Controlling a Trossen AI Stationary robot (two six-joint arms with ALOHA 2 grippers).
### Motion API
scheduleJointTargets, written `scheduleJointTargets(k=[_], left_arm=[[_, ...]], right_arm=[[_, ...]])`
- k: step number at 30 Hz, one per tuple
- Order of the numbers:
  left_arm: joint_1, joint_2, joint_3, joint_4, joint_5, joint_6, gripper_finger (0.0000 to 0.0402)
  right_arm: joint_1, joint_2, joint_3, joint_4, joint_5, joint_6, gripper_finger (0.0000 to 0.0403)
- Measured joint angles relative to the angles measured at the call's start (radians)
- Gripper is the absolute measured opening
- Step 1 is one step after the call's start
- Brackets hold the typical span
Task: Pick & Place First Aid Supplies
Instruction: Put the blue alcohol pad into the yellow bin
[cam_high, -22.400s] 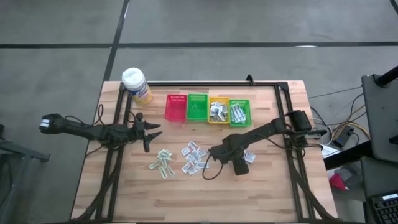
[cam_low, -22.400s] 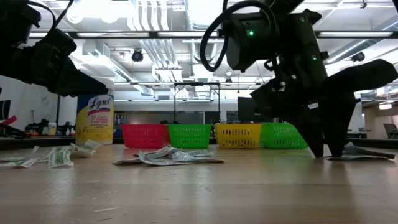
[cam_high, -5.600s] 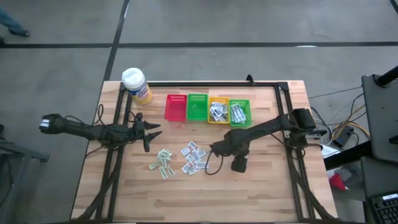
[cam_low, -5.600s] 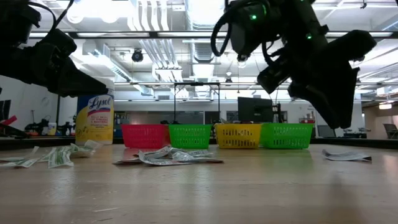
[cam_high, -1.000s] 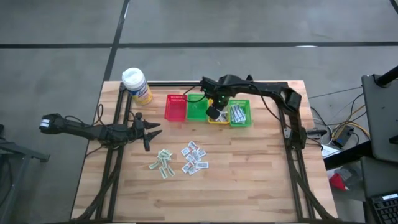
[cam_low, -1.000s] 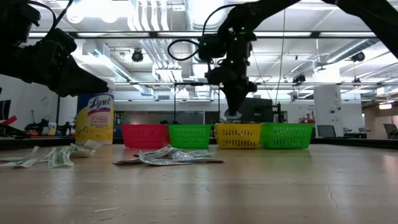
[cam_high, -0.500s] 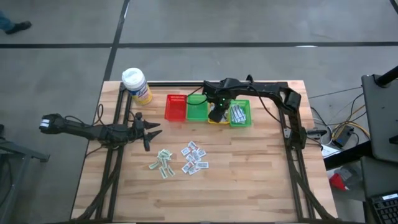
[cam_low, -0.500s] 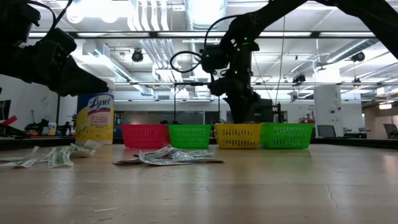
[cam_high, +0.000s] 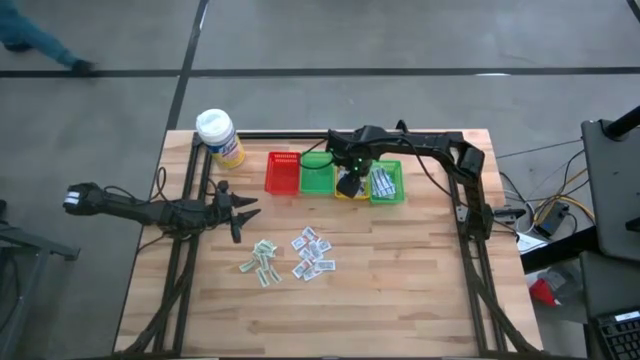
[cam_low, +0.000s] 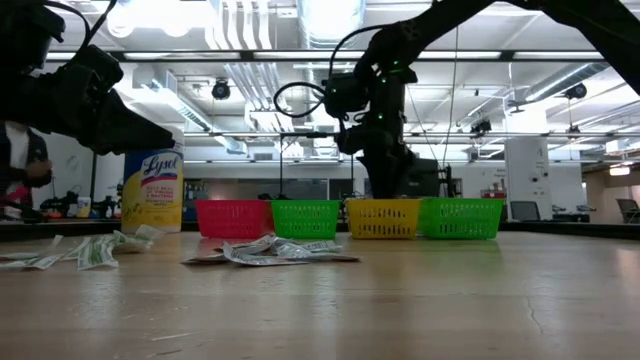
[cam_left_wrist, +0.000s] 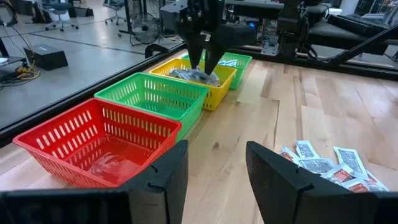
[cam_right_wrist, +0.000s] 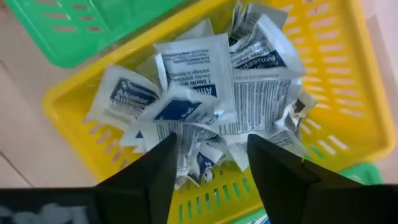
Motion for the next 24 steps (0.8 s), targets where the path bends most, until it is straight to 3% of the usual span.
scheduleJointTargets(k=[16, 24], left_arm=[[0.000, 0.000, 0.000, 0.000, 0.000, 0.001, 0.0158], [0.000, 0.000, 0.000, 0.000, 0.000, 0.002, 0.0158]], right_arm=[[0.003, -0.002, 0.169, -0.150, 0.001, -0.049, 0.0203], [0.058, -0.002, 0.253, -0.175, 0.001, -0.045, 0.0201]])
